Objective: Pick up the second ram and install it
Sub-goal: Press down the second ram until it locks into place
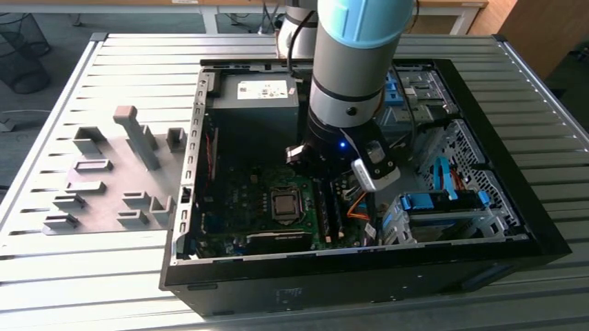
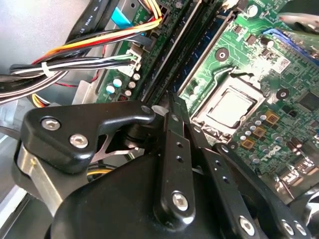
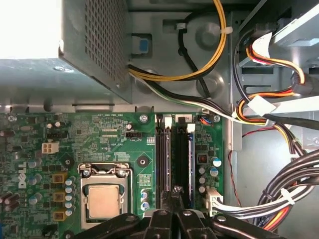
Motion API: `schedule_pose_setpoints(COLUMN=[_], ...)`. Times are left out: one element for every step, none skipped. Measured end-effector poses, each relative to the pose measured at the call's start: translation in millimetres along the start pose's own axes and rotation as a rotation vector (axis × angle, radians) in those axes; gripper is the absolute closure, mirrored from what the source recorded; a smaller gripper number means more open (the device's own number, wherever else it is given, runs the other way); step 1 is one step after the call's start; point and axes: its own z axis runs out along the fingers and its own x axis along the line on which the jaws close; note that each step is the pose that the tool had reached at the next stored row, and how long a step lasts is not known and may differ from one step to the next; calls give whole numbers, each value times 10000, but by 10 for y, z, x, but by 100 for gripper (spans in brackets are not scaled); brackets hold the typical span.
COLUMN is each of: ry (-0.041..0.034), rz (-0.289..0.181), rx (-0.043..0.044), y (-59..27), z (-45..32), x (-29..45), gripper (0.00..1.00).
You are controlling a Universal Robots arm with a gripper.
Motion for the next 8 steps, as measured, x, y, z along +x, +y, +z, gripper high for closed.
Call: schedule_pose_setpoints(ry=[0,0,0,0,0,1,3,3], rz=[0,0,0,0,0,0,0,0], rx=[0,0,1,0,1,5,9,10], y=[0,0,-1,-1,-1,-2,-2,-2], z=[7,13,19,26,32,37,43,50], x=[0,0,0,0,0,0,0,1], gripper=[89,89,89,89,89,89,89,89])
